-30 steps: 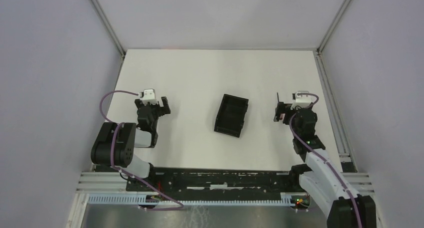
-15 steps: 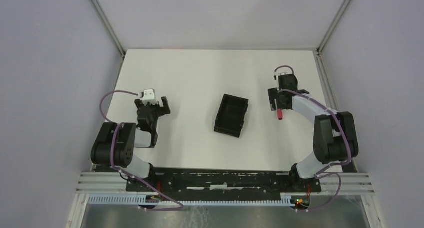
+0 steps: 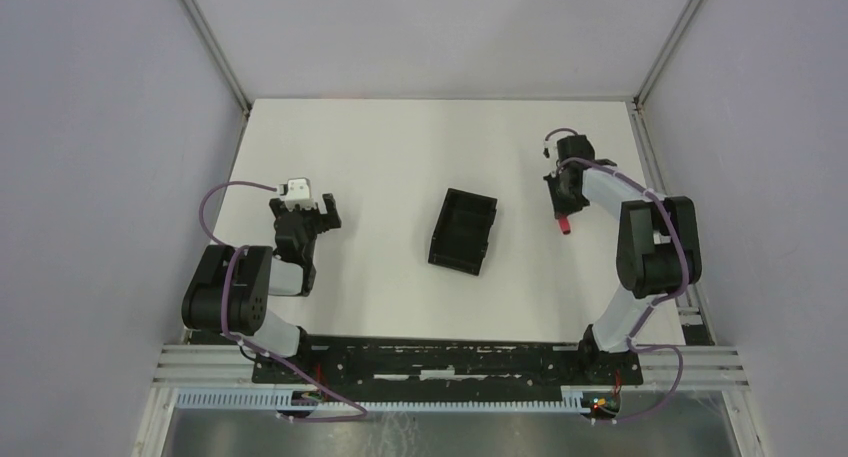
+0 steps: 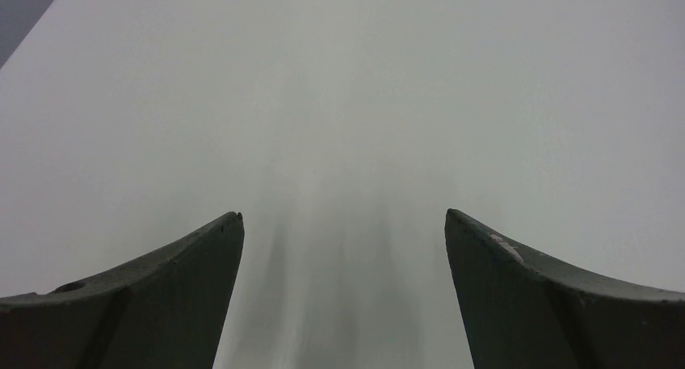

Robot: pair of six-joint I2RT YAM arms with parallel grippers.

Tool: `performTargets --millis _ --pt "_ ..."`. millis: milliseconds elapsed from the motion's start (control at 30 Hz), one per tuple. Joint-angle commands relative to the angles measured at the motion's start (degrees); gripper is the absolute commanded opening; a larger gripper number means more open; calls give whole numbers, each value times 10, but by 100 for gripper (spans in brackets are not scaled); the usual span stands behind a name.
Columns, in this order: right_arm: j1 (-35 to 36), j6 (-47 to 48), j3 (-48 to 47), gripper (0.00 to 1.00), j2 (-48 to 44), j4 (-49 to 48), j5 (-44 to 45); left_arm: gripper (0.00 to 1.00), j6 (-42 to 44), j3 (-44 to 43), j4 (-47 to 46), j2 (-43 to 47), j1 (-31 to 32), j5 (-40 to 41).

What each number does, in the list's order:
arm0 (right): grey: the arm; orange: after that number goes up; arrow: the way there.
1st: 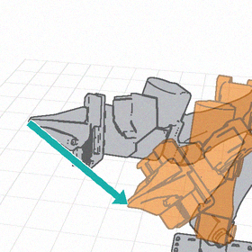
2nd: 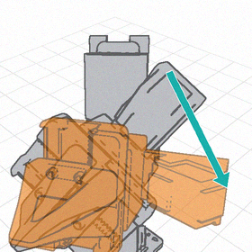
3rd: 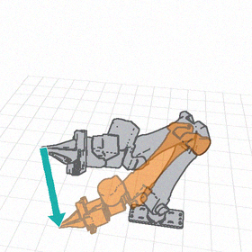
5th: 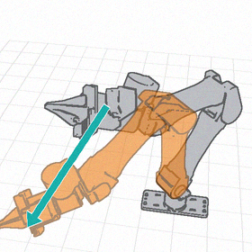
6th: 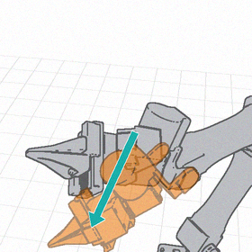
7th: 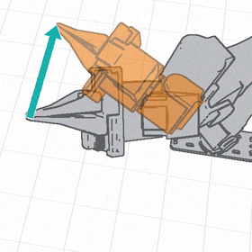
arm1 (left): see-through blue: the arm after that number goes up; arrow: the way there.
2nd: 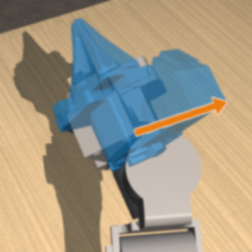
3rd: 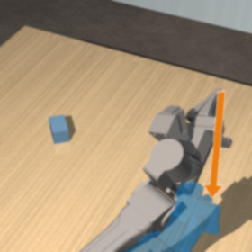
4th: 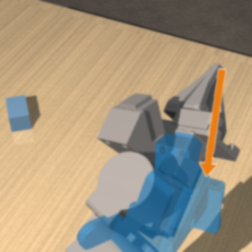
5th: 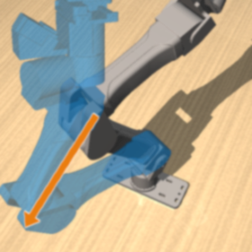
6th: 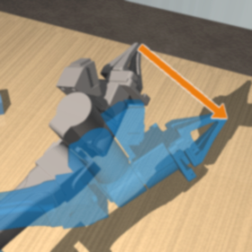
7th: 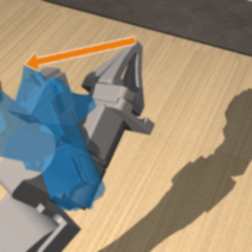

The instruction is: Put the screwdriver in the bin

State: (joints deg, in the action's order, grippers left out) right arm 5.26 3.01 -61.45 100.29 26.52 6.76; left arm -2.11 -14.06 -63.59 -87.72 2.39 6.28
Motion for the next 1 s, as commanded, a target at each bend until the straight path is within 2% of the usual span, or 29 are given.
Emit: performTargets --millis 0,133,333,400,467,633,767,967 --pt "-2 14 -143 0 2 147 -21 100 10 -3 -30 -2 2 2" --pt "-2 -1 -266 0 -20 279 -34 100 9 -3 -30 -3 2 2" --pt "-2 -61 -270 0 -85 295 -84 100 9 -3 -30 -3 2 1" --pt "1 -86 -237 0 -111 253 -142 100 10 -3 -30 -2 2 1" --pt "23 -137 -175 0 -164 153 -182 100 10 -3 -30 -2 2 1" --pt "163 -264 -33 0 -260 -52 -174 100 10 -3 -30 -2 2 2" --pt "247 -293 22 0 -262 -93 -131 100 9 -3 -30 -3 2 2" --pt "305 -300 90 0 -236 -140 -88 100 9 -3 -30 -2 2 1"
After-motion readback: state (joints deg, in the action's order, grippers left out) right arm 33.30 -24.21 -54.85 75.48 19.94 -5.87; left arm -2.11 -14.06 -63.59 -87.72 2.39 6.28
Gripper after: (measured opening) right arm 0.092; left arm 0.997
